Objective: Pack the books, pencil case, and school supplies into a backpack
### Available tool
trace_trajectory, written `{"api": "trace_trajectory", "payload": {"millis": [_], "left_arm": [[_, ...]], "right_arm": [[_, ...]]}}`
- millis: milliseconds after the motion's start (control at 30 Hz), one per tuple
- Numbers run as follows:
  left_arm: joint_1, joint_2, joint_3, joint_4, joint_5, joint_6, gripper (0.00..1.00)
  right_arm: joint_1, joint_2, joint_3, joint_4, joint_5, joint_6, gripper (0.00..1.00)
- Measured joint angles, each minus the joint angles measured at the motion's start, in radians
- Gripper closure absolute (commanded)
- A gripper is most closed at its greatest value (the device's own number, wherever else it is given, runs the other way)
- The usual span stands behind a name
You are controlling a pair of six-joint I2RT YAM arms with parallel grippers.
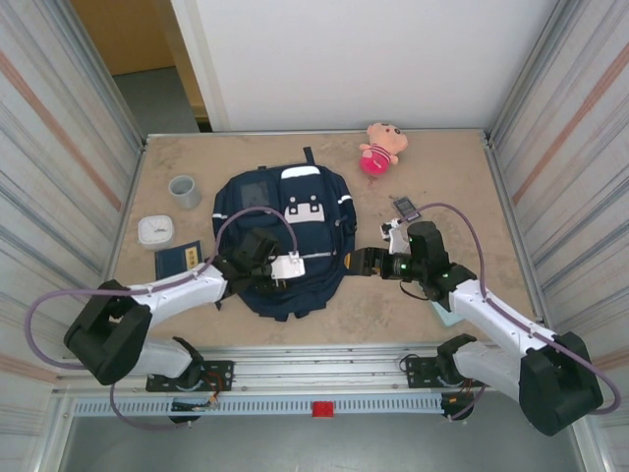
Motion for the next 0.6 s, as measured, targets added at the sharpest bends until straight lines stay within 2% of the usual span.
{"api": "trace_trajectory", "payload": {"millis": [100,167,200,300,367,467,600], "left_arm": [[-0.044,0.033,-0.019,0.122,-0.046,0.0,0.26],[-0.072,0.056,-0.031,0.203,-0.078,-0.001,0.33],[-0.085,0.071,-0.036,0.241,-0.093,-0.004,0.43],[-0.107,0.107,-0.04,0.291,-0.114,-0.011,0.84],[-0.112,0.117,-0.04,0.295,-0.122,-0.013,0.98],[-0.106,0.084,-0.039,0.268,-0.108,-0.021,1.0],[-0.048,-0.068,-0.024,0.114,0.006,-0.038,1.0]], "right_arm": [[0.012,0.006,-0.004,0.01,0.0,0.0,0.09],[0.018,0.01,-0.005,0.014,0.0,0.0,0.09],[0.021,0.011,-0.005,0.016,0.0,0.0,0.09],[0.023,0.011,-0.005,0.021,0.0,0.0,0.09],[0.023,0.011,-0.005,0.021,0.001,0.0,0.09],[0.022,0.011,-0.005,0.024,0.004,-0.001,0.09],[-0.013,0.014,-0.005,0.045,0.002,-0.005,0.07]]}}
